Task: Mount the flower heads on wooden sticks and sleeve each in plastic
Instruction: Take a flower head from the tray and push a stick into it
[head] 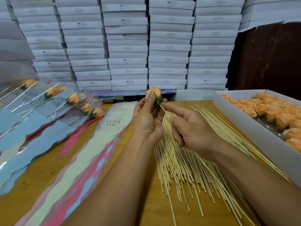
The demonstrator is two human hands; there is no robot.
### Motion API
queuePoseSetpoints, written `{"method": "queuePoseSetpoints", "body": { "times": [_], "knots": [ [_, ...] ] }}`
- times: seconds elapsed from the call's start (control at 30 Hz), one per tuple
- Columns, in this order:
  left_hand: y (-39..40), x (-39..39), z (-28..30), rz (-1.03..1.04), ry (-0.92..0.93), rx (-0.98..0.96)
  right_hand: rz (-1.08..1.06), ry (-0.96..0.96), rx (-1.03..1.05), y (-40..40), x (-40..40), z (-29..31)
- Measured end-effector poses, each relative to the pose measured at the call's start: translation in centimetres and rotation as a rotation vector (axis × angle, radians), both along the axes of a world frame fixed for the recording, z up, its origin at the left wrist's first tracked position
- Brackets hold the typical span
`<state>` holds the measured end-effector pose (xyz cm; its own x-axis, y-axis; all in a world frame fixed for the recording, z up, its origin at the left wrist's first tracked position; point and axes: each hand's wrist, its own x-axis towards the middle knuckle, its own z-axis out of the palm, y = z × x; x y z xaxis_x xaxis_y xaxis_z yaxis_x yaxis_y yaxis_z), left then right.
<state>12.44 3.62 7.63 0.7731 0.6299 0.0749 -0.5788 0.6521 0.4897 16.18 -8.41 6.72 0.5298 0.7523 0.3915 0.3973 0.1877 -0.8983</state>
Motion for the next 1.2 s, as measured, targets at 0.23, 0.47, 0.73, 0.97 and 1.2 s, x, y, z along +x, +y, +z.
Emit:
{"method": "queuePoseSetpoints", "body": {
  "times": [0.23, 0.47, 0.73, 0.97, 1.2],
  "knots": [
    [-0.2, 0.6, -0.4, 0.18, 0.127, 0.199, -0.057, 0.012, -0.033, 0.1, 0.6, -0.6],
    [0.1, 0.8, -1.3, 0.23, 0.212, 0.222, -0.147, -0.044, -0.166, 0.3, 0.7, -1.1],
    [-1.5, 1.0, -1.4, 0.151, 0.782, 0.591, -0.171, 0.177, -0.11, -0.3, 1.5, -0.6],
    [6.2, -1.1, 2.7, 0.071, 1.22, 1.715, -0.206, 0.272, -0.068, -0.3, 2.2, -0.5],
    [17.2, -7.2, -1.7, 0.206, 1.354, 2.013, -0.226, 0.195, -0.136, -0.2, 2.8, -1.1]
  ]
}}
